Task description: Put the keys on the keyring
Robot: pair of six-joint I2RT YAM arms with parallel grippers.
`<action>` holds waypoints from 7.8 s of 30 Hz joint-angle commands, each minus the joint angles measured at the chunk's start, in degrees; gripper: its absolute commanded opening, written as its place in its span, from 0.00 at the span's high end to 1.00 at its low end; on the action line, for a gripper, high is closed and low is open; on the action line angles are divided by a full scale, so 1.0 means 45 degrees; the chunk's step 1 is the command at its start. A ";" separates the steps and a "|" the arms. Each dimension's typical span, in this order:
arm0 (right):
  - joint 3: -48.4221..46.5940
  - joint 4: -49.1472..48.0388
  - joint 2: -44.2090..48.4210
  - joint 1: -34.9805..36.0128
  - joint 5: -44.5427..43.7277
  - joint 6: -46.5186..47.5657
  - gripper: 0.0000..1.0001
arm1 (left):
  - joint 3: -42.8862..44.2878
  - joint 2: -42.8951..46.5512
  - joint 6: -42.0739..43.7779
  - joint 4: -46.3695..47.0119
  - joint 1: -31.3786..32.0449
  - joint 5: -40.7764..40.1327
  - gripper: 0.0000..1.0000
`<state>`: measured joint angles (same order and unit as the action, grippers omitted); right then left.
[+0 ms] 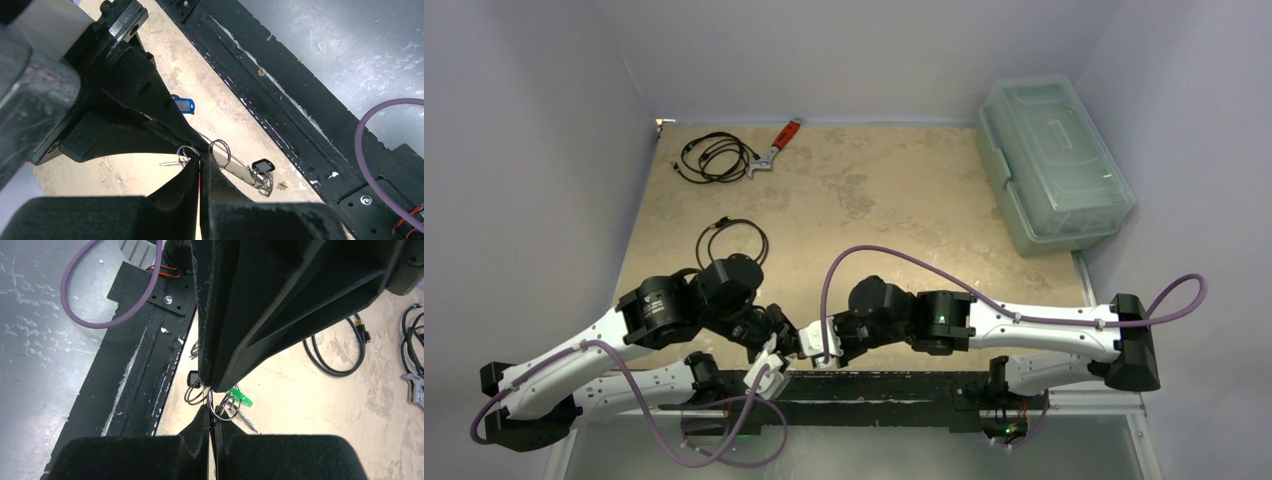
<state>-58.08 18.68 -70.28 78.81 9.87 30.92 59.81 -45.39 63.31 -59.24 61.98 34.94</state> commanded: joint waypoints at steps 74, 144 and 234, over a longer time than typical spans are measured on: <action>0.4186 -0.5674 0.2688 0.0232 -0.2218 -0.1714 1.00 | -0.3752 0.4243 -0.5109 0.5919 0.0271 -0.3614 0.22; 0.5079 -0.7217 0.3529 0.0652 -0.4744 -0.3013 0.70 | -0.5801 0.3692 -0.5707 0.9839 0.0271 -0.3331 1.00; 0.7143 -1.1132 0.3958 0.1550 -1.0801 0.0288 1.00 | -0.3234 0.0882 -2.0421 0.6229 0.0271 -1.5029 0.01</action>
<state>-23.86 -32.38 -54.98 85.49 -35.05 36.29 43.66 -39.40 -17.02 -26.59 63.07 -19.97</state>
